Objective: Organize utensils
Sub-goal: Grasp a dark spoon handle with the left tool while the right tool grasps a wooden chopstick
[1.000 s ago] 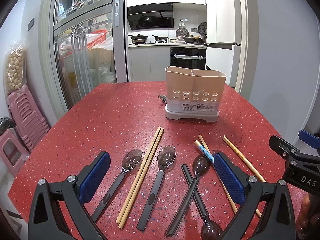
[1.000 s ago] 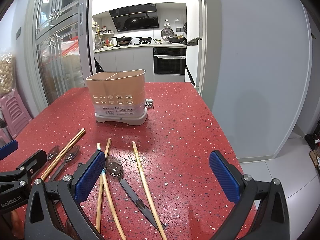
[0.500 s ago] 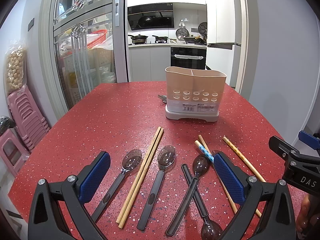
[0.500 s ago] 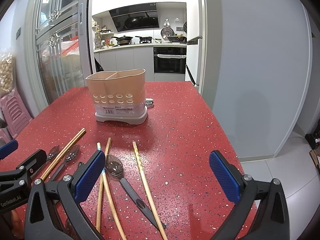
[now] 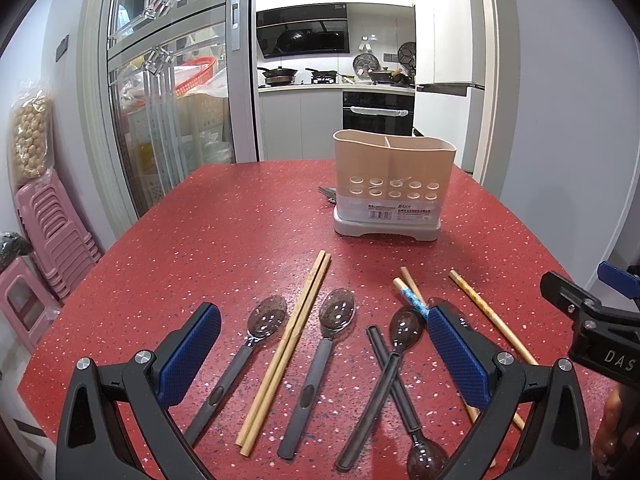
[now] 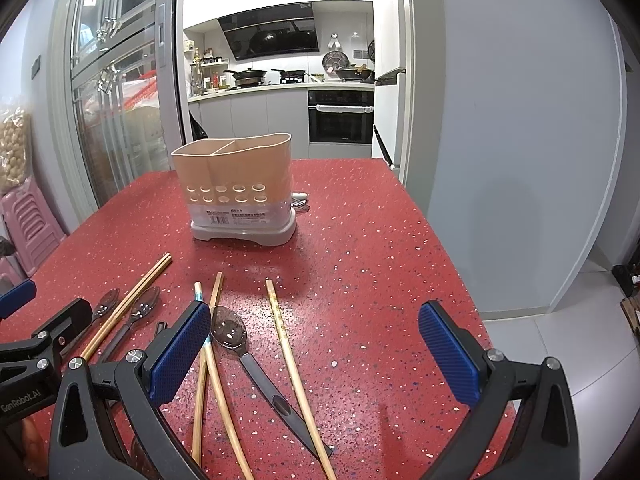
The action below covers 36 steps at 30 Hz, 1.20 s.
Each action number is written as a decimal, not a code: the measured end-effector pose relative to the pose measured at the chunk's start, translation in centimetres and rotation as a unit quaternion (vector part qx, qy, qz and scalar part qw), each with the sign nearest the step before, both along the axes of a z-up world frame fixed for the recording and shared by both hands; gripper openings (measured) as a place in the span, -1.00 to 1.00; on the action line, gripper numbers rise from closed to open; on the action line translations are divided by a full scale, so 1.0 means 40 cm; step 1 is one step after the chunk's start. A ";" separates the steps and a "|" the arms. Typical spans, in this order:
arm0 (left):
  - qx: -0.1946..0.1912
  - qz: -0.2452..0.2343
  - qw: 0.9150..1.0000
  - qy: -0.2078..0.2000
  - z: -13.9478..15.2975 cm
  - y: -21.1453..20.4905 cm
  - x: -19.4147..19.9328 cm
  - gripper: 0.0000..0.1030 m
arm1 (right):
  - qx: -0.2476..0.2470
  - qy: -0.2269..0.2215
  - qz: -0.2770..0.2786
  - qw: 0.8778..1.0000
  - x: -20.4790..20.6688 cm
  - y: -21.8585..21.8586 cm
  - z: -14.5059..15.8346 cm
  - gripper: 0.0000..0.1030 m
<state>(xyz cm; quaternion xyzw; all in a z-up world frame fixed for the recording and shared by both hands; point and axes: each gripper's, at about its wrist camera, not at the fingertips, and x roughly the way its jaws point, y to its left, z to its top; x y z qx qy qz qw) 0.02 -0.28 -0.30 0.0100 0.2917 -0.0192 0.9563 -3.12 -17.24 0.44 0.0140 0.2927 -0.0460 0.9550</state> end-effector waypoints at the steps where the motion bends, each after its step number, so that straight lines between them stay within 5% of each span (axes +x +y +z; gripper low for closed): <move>1: 0.003 0.001 1.000 0.003 -0.001 0.005 0.004 1.00 | 0.002 0.003 0.003 1.000 0.003 -0.001 -0.001 1.00; 8: 0.029 0.022 0.998 0.052 -0.028 0.083 0.067 1.00 | 0.013 0.047 0.027 0.998 0.061 -0.036 -0.008 1.00; 14: 0.014 0.024 0.994 0.108 -0.067 0.151 0.117 1.00 | 0.031 0.107 0.049 0.993 0.122 -0.062 -0.034 1.00; 21: 0.005 -0.008 0.992 0.123 -0.092 0.114 0.130 1.00 | 0.045 0.169 0.065 0.982 0.188 -0.071 -0.071 0.99; 26: 0.014 -0.042 0.989 0.142 -0.104 0.050 0.152 1.00 | 0.048 0.194 0.076 0.977 0.231 -0.070 -0.074 0.76; 33: 0.018 -0.076 0.980 0.182 -0.133 -0.003 0.189 0.58 | 0.035 0.260 0.102 0.960 0.282 -0.043 -0.119 0.16; 36: 0.023 -0.088 0.976 0.197 -0.143 -0.019 0.201 0.56 | 0.014 0.278 0.105 0.955 0.298 -0.033 -0.131 -0.03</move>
